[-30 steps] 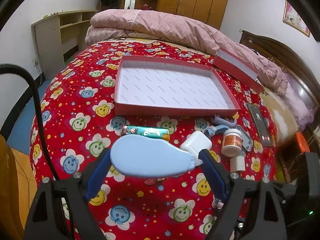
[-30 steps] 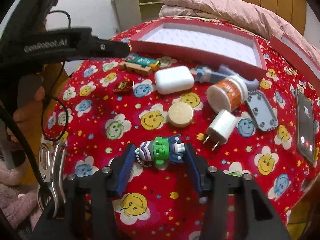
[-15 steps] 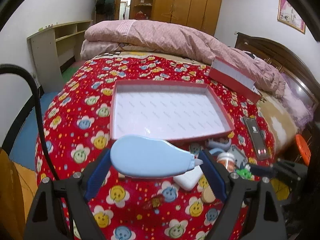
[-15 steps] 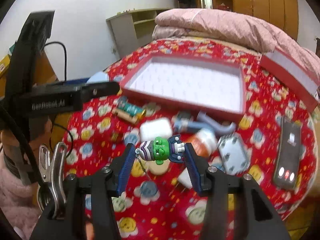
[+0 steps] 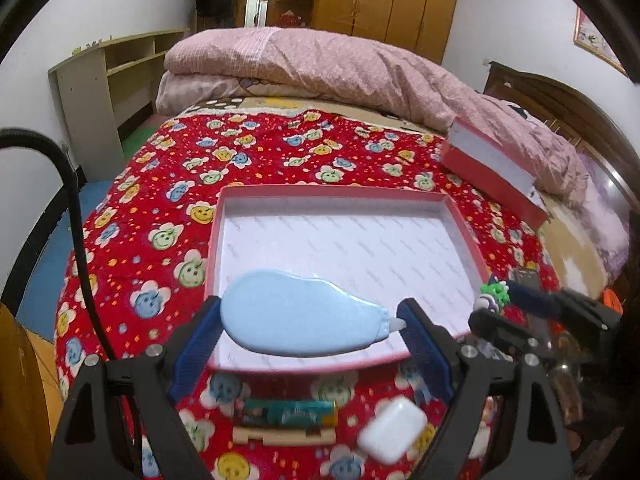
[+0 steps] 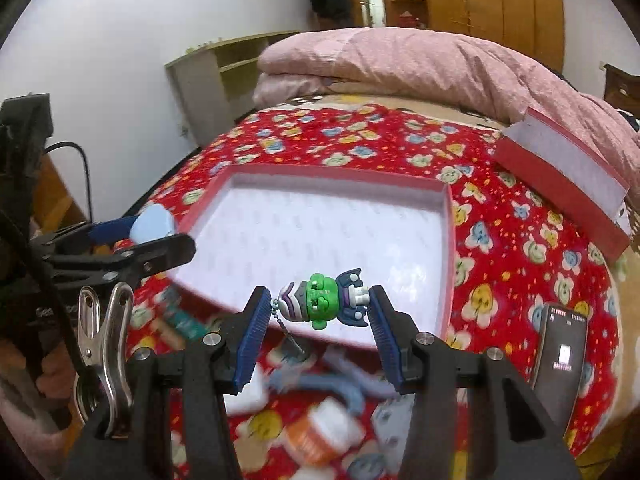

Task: Organize rigid objects
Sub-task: 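Carry the blue case and green figure over the red tray with both tools, then lower both objects into the tray and open both tools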

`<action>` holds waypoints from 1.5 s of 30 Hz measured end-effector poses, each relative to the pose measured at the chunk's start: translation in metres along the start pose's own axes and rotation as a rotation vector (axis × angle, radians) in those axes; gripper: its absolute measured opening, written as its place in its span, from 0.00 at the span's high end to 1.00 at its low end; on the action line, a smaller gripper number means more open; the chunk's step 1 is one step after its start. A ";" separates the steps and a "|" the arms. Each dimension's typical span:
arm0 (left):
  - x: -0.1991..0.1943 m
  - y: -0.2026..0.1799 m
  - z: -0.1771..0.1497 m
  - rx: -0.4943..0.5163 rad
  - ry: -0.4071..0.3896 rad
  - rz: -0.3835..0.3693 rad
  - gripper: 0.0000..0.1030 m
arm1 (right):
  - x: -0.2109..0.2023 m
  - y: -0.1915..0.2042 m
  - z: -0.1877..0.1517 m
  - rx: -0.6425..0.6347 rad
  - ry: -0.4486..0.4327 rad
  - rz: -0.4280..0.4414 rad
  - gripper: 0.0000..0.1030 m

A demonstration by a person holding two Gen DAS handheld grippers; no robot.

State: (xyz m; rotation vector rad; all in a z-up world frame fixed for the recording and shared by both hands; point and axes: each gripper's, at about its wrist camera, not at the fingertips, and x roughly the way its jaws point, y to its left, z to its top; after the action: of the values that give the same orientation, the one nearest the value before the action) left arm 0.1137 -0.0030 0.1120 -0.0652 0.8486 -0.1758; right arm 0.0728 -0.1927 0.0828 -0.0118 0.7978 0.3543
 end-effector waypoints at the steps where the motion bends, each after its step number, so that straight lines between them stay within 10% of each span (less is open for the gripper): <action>1: 0.006 0.001 0.003 -0.005 0.007 0.001 0.12 | 0.007 -0.003 0.004 0.003 -0.003 -0.011 0.51; 30: 0.121 0.005 0.035 -0.014 0.089 0.099 0.12 | 0.108 -0.037 0.034 0.058 0.010 -0.033 0.50; 45: 0.111 0.002 0.034 -0.005 0.055 0.111 0.10 | 0.098 -0.039 0.034 0.081 -0.059 -0.018 0.49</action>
State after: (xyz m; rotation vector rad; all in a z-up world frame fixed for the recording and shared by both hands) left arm 0.2115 -0.0210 0.0521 -0.0178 0.9047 -0.0709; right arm 0.1721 -0.1949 0.0332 0.0671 0.7524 0.3039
